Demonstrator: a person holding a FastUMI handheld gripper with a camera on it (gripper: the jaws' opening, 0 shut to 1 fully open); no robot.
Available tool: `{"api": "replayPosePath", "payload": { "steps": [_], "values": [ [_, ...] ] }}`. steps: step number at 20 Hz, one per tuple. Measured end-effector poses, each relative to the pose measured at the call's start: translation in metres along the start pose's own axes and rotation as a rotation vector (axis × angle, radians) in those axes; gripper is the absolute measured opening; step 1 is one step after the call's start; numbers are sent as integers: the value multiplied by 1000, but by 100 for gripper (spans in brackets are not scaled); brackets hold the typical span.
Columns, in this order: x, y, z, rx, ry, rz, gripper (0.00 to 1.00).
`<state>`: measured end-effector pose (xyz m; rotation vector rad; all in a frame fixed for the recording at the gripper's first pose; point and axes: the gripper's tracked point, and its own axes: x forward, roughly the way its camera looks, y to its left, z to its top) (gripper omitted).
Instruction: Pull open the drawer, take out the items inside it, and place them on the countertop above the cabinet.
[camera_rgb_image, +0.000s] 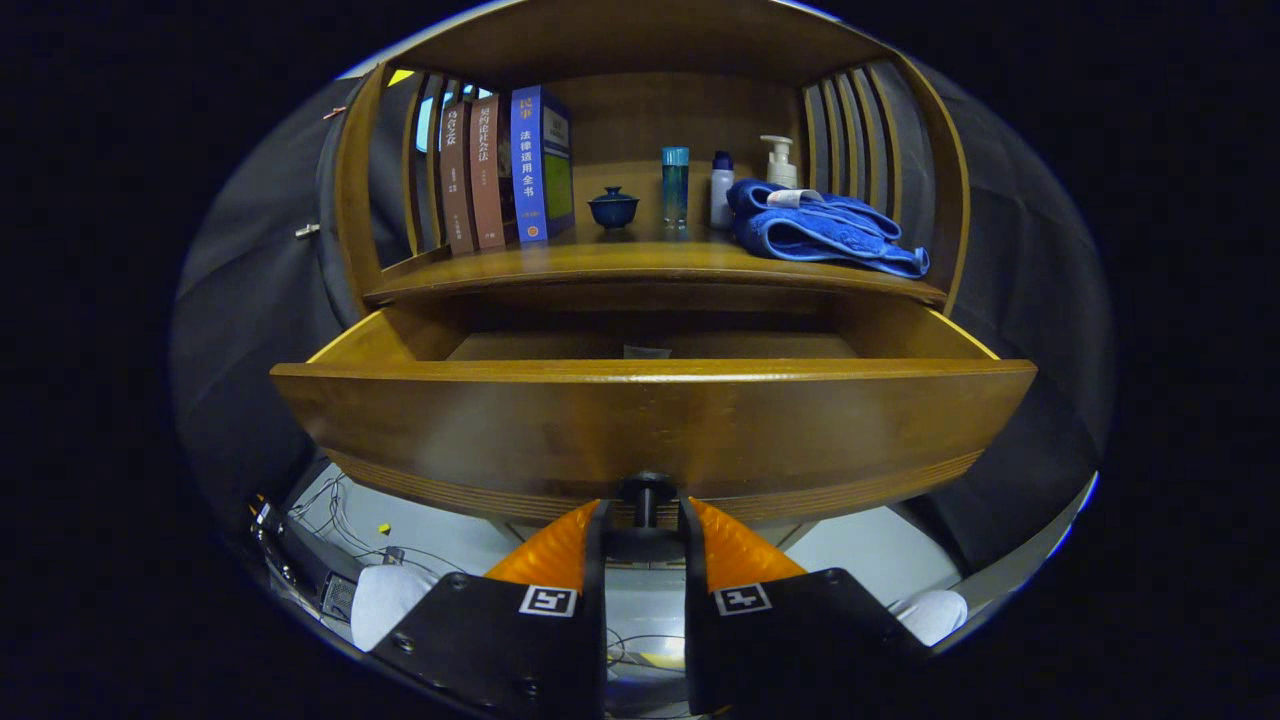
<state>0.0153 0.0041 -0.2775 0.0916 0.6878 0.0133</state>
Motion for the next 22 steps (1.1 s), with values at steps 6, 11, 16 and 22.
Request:
{"api": "replayPosePath", "payload": {
  "steps": [6, 11, 16, 22],
  "values": [
    [-27, -1, -20, 16, 15, 15, 35],
    [-38, -1, -35, 30, 41, 15, 35],
    [-39, -2, -36, 23, 37, -3, 41],
    [-60, -4, -27, 42, 23, -21, 99]
  ]
}}
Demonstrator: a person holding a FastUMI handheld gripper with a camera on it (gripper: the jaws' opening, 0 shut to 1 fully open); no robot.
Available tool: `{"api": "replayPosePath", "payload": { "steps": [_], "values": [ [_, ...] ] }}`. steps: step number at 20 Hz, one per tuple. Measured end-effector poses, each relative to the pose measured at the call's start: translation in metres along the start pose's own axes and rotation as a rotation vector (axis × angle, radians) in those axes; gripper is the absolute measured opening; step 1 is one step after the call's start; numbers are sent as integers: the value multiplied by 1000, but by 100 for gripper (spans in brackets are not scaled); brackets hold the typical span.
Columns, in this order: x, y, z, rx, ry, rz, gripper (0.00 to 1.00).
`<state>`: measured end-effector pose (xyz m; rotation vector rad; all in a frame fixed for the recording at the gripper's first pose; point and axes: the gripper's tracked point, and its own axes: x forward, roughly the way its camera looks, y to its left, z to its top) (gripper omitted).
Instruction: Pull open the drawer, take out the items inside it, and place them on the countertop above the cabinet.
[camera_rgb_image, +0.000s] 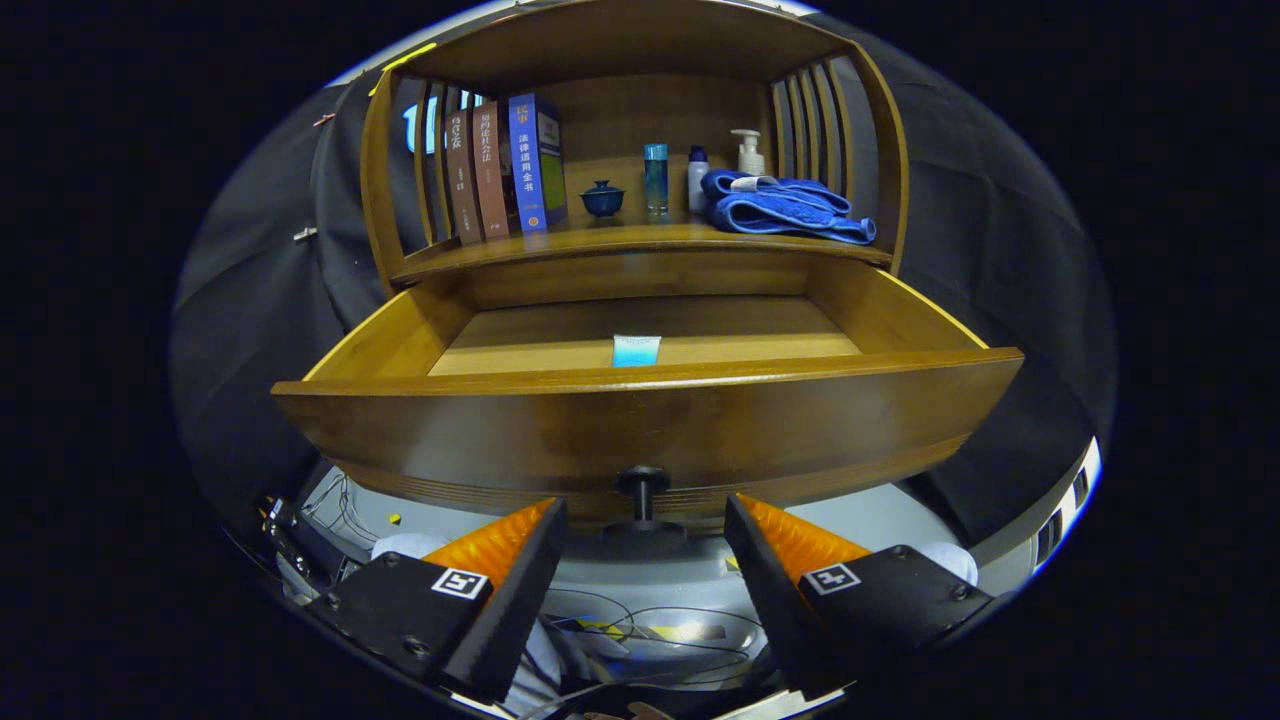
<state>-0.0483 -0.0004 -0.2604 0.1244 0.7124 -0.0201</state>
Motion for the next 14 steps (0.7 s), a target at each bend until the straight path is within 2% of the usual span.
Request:
{"api": "replayPosePath", "payload": {
  "steps": [3, 8, 14],
  "values": [
    [-20, 3, 18, 18, -22, 12, 99],
    [-36, 13, 77, 23, -88, 54, 99],
    [8, 4, 119, 53, -28, 37, 99]
  ]
}}
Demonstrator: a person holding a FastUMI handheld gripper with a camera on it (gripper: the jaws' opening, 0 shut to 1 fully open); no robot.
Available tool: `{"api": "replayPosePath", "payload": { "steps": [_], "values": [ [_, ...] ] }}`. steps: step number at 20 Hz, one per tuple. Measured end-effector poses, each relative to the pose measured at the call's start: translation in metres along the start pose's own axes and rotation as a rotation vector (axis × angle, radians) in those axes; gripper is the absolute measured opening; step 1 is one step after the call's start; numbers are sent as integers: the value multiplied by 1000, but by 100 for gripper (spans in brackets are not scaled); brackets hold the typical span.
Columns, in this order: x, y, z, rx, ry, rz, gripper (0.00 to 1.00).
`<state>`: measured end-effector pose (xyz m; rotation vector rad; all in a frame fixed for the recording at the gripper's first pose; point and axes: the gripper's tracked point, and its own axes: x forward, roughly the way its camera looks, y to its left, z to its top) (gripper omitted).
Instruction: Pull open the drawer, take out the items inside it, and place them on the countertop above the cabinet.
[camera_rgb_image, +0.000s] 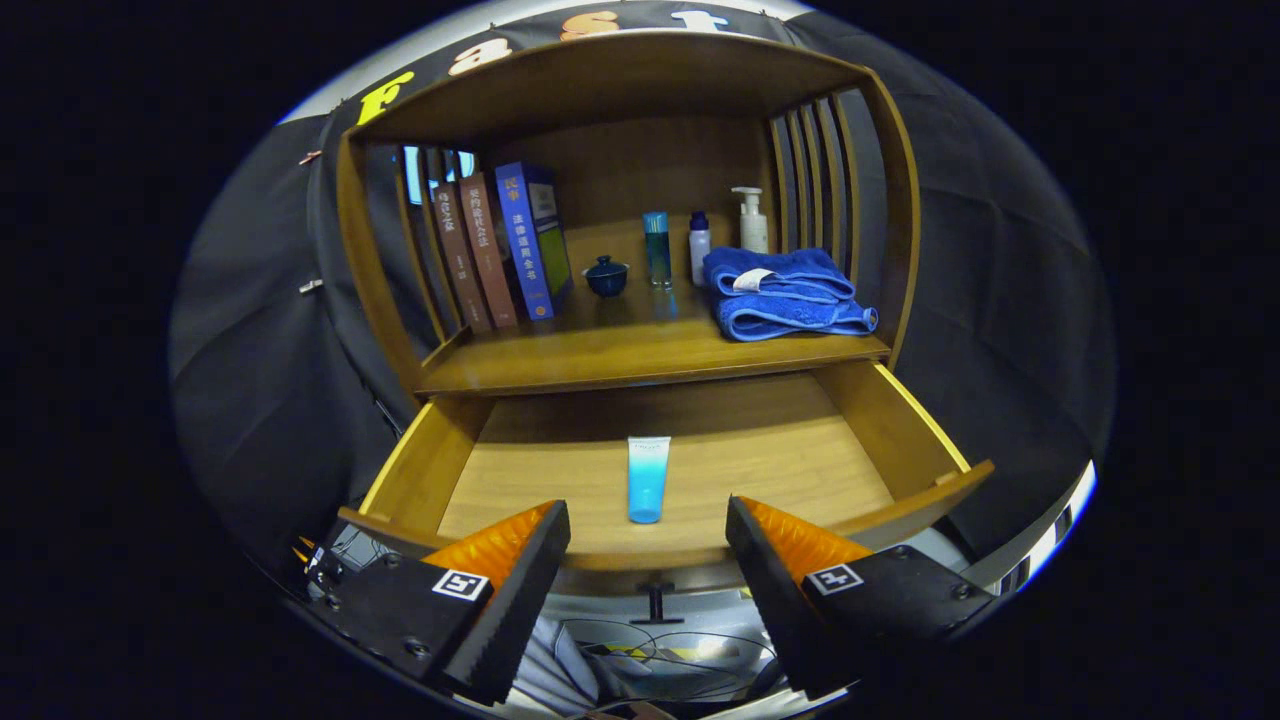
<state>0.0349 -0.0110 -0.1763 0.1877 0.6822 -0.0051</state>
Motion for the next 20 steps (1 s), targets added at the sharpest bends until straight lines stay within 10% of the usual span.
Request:
{"api": "replayPosePath", "payload": {
  "steps": [20],
  "values": [
    [146, 9, -43, 15, 668, -92, 91]
  ]
}}
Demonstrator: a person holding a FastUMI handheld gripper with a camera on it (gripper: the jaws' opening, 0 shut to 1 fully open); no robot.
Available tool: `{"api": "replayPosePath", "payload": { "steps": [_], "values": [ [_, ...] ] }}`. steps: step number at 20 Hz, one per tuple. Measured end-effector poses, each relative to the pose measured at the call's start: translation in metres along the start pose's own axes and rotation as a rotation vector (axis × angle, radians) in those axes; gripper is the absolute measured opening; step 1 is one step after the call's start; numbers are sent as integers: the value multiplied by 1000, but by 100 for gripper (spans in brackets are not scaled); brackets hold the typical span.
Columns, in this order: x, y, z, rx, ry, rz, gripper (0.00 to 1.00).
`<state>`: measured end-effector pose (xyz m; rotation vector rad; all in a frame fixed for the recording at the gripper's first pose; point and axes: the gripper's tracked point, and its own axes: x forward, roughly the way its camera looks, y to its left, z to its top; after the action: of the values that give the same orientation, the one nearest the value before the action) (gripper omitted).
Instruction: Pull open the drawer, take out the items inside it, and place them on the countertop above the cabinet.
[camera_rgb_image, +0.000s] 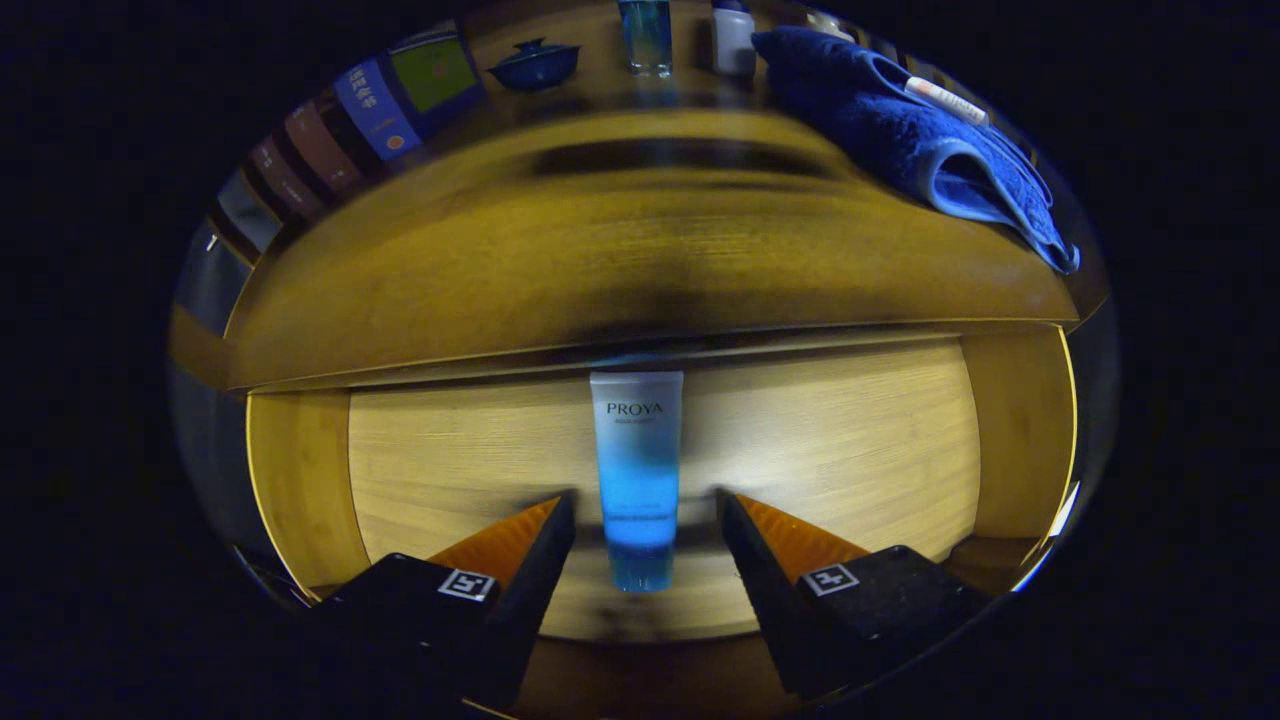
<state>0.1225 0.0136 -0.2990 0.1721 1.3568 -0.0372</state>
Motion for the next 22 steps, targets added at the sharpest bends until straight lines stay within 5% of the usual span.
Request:
{"api": "replayPosePath", "payload": {
  "steps": [7, 12, 22],
  "values": [
    [-4, -7, 1, -62, 22, -44, 43],
    [-14, -21, -2, -12, 13, -7, 42],
    [-150, -20, -9, -47, -193, 43, 42]
  ]
}}
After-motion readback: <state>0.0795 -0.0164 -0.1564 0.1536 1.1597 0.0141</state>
